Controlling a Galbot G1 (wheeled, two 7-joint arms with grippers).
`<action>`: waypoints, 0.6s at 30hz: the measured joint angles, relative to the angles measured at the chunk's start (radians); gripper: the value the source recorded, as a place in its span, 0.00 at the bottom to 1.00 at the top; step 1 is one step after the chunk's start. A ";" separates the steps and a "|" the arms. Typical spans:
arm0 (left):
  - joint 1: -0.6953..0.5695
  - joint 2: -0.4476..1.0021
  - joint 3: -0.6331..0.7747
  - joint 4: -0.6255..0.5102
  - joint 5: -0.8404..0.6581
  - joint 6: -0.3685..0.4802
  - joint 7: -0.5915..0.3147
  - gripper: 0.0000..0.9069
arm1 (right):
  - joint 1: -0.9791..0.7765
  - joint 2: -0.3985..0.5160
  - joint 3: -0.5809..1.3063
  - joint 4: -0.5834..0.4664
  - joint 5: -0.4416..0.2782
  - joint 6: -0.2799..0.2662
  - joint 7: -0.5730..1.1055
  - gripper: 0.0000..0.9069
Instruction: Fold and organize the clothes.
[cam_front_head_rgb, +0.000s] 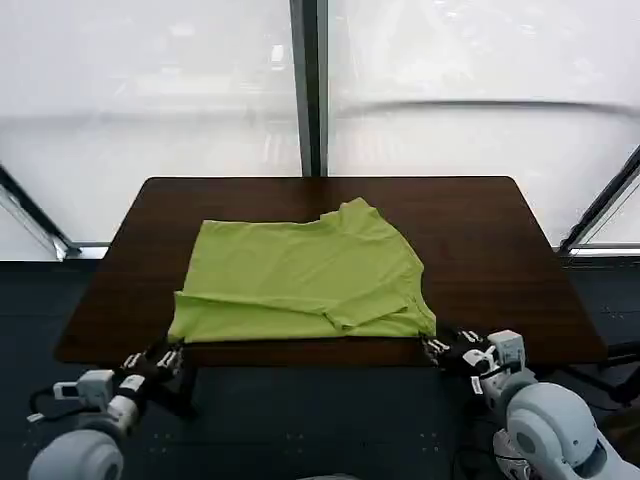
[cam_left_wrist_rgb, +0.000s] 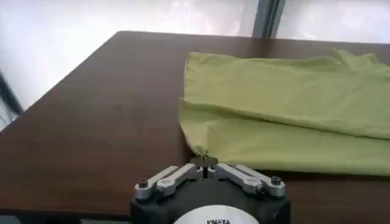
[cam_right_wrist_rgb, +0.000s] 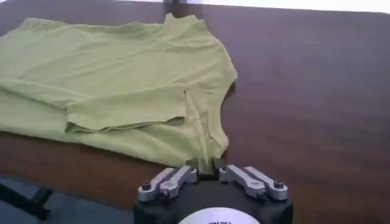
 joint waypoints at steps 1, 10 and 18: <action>0.007 0.000 0.000 -0.009 -0.002 0.003 -0.002 0.17 | -0.001 0.000 0.000 0.000 -0.001 0.000 -0.002 0.52; 0.039 0.001 -0.004 -0.053 -0.007 0.011 -0.003 0.16 | -0.027 -0.010 0.019 0.035 0.004 -0.001 -0.004 0.00; 0.045 0.008 -0.005 -0.068 -0.006 0.009 0.001 0.16 | -0.074 -0.061 0.040 0.134 0.030 0.162 -0.027 0.00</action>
